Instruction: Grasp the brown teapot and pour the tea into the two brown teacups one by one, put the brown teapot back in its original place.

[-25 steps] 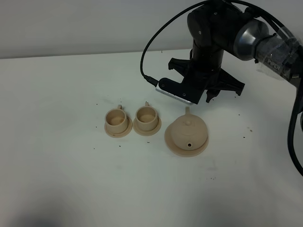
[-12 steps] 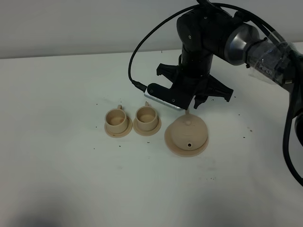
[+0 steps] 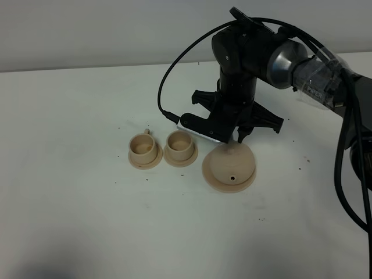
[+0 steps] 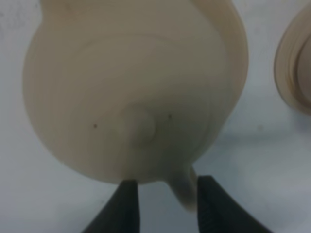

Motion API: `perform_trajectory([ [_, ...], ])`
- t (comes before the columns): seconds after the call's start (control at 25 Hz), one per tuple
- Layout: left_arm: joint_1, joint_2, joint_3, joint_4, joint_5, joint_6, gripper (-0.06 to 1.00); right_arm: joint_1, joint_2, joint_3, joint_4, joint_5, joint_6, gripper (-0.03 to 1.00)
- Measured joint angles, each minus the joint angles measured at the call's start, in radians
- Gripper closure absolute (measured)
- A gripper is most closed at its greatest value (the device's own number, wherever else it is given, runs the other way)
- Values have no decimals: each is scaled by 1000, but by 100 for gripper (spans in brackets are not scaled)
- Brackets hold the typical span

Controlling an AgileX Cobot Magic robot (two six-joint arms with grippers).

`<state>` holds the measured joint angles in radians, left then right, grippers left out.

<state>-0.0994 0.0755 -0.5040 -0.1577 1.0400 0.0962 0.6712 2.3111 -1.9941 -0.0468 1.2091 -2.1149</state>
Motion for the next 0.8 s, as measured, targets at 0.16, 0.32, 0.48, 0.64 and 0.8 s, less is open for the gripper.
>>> perform_trajectory([
  [0.16,0,0,0,0,0,0,82,0,1,0,-12,-8,0,67],
  [0.32,0,0,0,0,0,0,82,0,1,0,-20,-45,0,67],
  [0.48,0,0,0,0,-1,0,82,0,1,0,-25,-76,0,67],
  [0.64,0,0,0,0,-1,0,82,0,2,0,-32,-79,0,67],
  [0.8,0,0,0,0,-1,0,82,0,7,0,-38,-78,0,67],
])
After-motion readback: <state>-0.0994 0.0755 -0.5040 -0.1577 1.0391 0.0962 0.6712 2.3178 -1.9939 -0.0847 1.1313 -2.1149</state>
